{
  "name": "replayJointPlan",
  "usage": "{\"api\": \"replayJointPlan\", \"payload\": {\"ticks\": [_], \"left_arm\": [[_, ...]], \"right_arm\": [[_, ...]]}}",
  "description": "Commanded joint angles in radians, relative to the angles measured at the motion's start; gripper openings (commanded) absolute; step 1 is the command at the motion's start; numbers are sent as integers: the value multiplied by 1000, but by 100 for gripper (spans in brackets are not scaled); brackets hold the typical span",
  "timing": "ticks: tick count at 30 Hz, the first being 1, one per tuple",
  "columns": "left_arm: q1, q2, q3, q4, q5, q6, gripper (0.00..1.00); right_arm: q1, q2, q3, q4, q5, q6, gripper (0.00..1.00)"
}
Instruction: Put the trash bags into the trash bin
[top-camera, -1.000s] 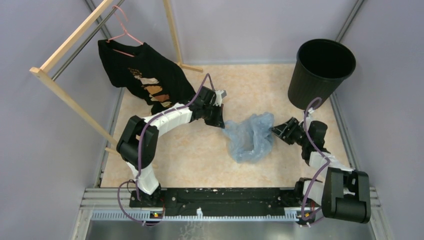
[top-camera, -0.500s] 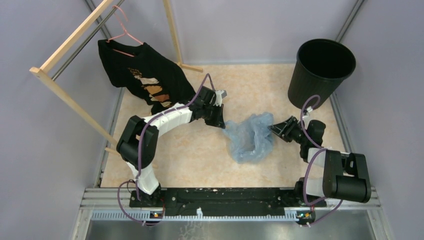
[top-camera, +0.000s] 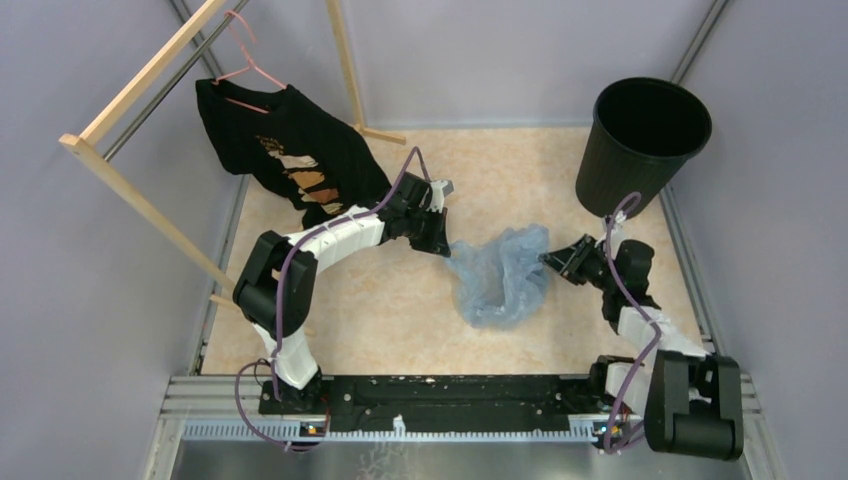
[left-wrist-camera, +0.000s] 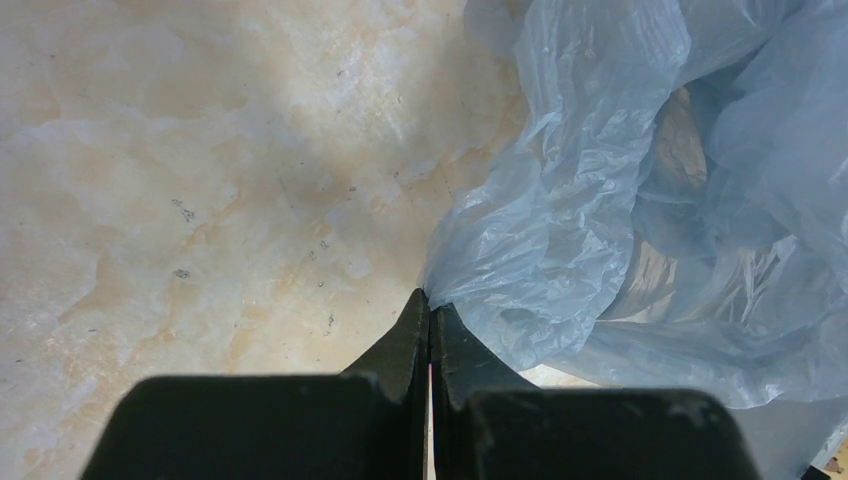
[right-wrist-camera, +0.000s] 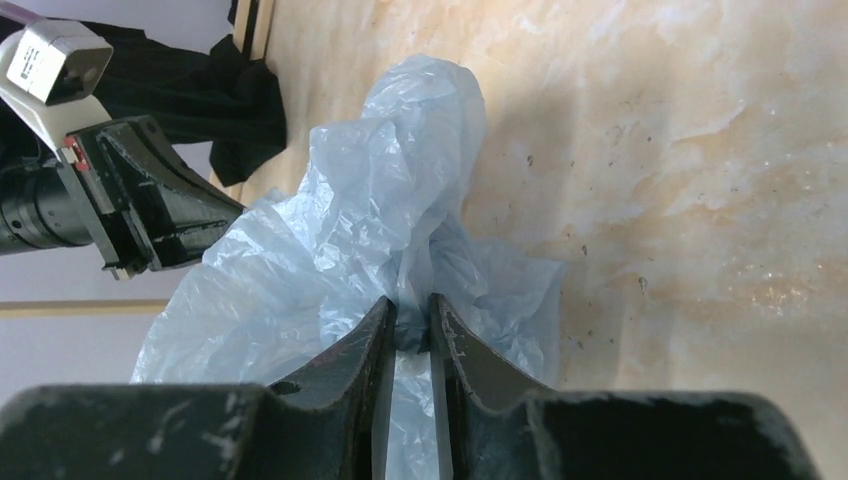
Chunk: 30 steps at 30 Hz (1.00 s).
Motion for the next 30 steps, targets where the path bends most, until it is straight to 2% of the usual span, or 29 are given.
{"api": "replayJointPlan", "payload": {"ticks": [1,4,7,13,15,18,24,26,30], "left_arm": [[1,-17,31,17,0,-7,0],[4,-27,26,20,-6,-7,0],[6,-33,25,24,-5,-9,0],[6,-40,9,40,13,-24,0],[5,-34,7,44,24,-27,0],[6,-28,8,44,35,-31,0],[6,-38,7,51,53,-40,0],[5,-39,6,51,55,-40,0],[6,-43,7,52,56,-40,0]], "right_arm": [[26,-136,76,-263,79,-120,19],[34,-193,103,-375,114,-159,20],[37,-214,126,-427,114,-189,26],[39,-189,106,-355,77,-145,46],[41,-179,91,-336,106,-147,53],[41,-174,77,-328,110,-145,57],[42,-175,26,-271,115,-84,57],[43,-180,0,-226,113,-67,52],[44,-205,-6,-222,140,-68,31]]}}
